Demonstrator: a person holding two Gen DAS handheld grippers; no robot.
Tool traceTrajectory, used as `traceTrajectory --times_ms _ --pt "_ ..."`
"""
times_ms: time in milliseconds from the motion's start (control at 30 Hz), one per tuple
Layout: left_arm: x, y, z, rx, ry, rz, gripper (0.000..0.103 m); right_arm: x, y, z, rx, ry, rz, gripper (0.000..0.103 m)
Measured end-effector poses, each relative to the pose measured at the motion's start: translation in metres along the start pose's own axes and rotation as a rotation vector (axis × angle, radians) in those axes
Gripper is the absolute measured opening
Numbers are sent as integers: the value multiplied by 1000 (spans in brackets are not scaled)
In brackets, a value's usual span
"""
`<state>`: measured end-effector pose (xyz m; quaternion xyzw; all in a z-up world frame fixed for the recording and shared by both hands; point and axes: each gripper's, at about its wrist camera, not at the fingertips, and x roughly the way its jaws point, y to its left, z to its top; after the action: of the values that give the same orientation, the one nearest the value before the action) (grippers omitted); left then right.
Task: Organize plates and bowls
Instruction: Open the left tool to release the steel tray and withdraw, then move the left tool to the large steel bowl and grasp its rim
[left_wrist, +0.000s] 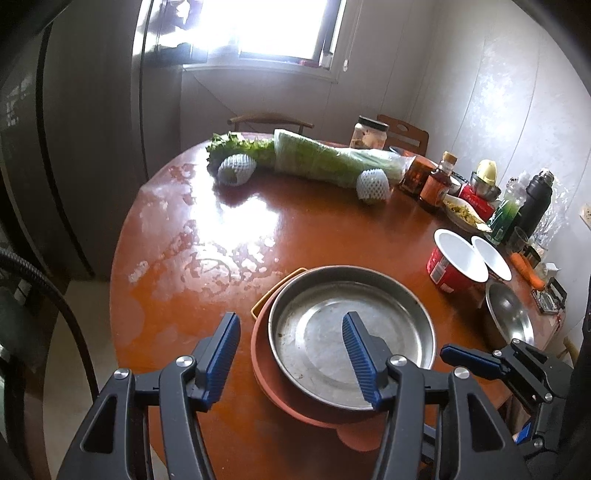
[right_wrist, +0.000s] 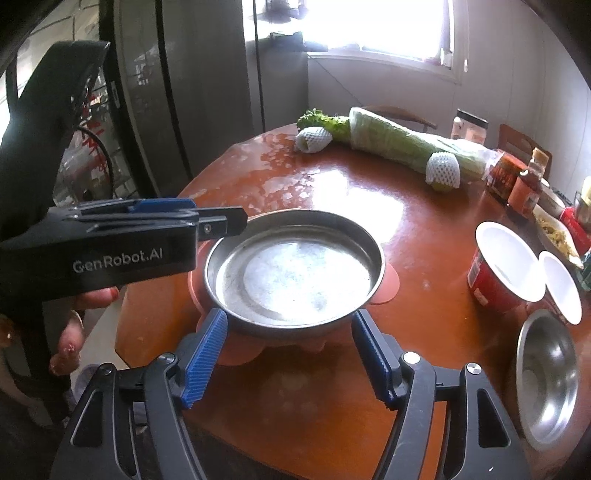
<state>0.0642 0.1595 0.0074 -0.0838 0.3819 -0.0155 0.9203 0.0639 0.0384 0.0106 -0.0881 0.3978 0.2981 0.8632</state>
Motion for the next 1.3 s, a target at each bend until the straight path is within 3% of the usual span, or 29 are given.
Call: traceTrajectory --times_ms 267,633,1300 --pt "-20 -15 2 23 -39 5 58 -23 -6 -3 5 -49 -18 73" --pt "-40 -48 5 63 -66 1 62 -73 -35 -1 78 -184 -90 77" --pt "-51 -125 9 153 -87 -60 62 -149 -115 -27 227 -323 -207 78"
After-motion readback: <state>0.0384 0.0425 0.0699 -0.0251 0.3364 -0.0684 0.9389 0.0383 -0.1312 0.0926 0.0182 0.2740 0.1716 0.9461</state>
